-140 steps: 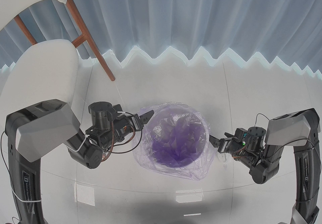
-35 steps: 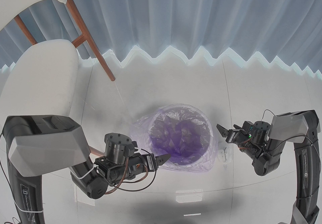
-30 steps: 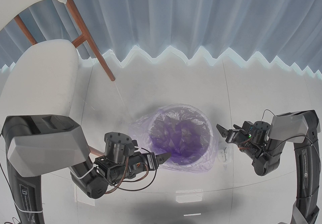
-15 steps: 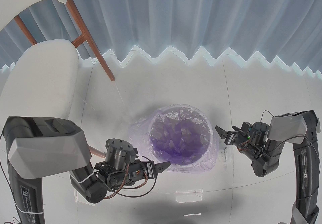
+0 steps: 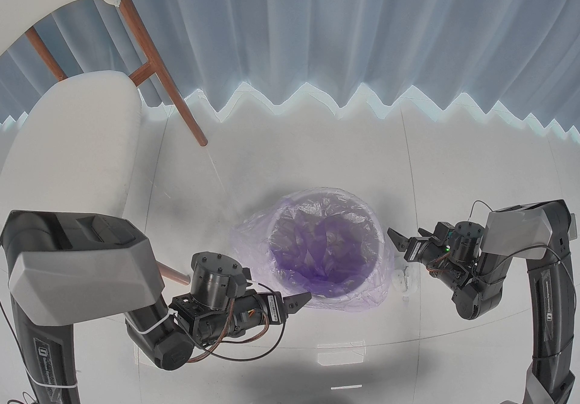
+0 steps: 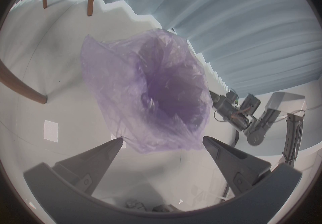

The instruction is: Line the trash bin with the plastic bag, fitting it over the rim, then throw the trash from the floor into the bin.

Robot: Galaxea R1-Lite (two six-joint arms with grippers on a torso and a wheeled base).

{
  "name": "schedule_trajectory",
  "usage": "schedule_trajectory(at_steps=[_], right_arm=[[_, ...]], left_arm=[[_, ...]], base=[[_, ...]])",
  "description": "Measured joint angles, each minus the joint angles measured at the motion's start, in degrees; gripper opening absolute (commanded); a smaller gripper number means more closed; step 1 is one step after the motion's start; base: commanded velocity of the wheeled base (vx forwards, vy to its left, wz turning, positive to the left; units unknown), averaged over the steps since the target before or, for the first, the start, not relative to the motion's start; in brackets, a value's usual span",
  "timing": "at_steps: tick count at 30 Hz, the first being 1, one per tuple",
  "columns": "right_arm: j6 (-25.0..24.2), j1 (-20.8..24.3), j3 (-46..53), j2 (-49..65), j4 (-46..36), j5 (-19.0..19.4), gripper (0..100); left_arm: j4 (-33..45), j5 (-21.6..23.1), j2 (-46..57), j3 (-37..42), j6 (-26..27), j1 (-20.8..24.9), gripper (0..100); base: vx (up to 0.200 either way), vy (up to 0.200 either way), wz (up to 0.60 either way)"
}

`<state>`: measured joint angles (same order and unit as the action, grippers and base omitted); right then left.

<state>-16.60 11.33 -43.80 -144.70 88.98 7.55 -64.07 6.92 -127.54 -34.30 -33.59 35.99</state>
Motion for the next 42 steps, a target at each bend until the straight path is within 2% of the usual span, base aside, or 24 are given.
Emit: schedule_trajectory(at_steps=[8,9,20,32,36,42], right_arm=[[0.66,0.00,0.01,-0.22,0.00,0.00,100],[0.71,0.00,0.01,-0.23,0.00,0.00,100],[0.71,0.00,0.06,-0.26,0.00,0.00,100],[1.08,0.00,0.04,-0.74,0.00,-0.02,100],[1.19,0.00,0.04,-1.02,0.00,0.00,100],[1.23,0.07,0.04,-1.27,0.00,0.00,100]], left_arm=[[-0.33,-0.72,-2.23,-3.07,-2.05,-0.93,100],[-0.27,-0.77,-2.40,-3.27,-2.07,-0.96,0],[-0.24,-2.28,-3.22,-3.49,-1.94,-0.51,0],[-0.30,-2.58,-4.33,1.18,-0.38,0.74,0],[-0.33,-4.14,-6.30,0.43,-0.07,0.87,0],[-0.57,-9.02,-10.80,-3.79,1.18,0.91,0]], base=[[0.000,0.000,0.00],[0.000,0.000,0.00],[0.000,0.000,0.00],[0.000,0.000,0.00],[0.000,0.000,0.00],[0.000,0.000,0.00]])
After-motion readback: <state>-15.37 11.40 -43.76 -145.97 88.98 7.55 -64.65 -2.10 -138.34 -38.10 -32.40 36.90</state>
